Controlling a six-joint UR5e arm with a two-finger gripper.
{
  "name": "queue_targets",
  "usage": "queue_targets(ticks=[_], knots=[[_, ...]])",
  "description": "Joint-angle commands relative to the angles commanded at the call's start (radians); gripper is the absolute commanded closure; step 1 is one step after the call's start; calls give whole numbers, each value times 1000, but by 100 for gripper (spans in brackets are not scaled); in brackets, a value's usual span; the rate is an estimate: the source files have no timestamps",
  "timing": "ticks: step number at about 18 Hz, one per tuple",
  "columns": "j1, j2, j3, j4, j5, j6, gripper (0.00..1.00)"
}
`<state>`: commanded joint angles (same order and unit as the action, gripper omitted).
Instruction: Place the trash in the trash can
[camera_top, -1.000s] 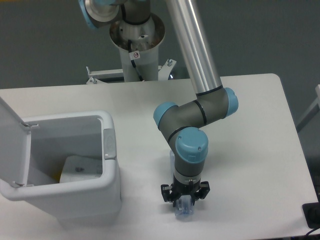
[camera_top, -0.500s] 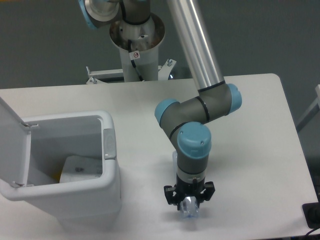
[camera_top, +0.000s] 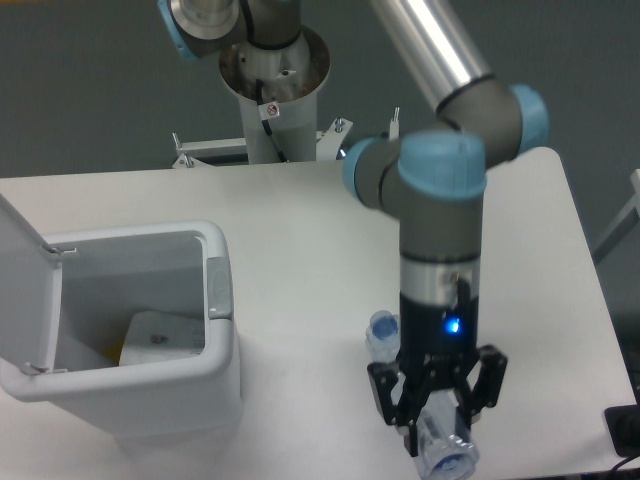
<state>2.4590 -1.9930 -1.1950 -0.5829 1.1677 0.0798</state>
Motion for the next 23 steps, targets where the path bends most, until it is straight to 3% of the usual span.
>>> queue_targets(ticks=[5, 12, 20, 21, 22, 23], knots=[[-76, 85, -9, 0, -48, -9, 40], [-213, 79, -34, -2, -48, 0, 40], [-305, 89, -139, -2, -43, 0, 39], [-311, 92, -156, 0, -43, 0, 35], [-324, 97, -178, 0, -42, 3, 15], [-325, 103, -186, -2, -39, 3, 0]])
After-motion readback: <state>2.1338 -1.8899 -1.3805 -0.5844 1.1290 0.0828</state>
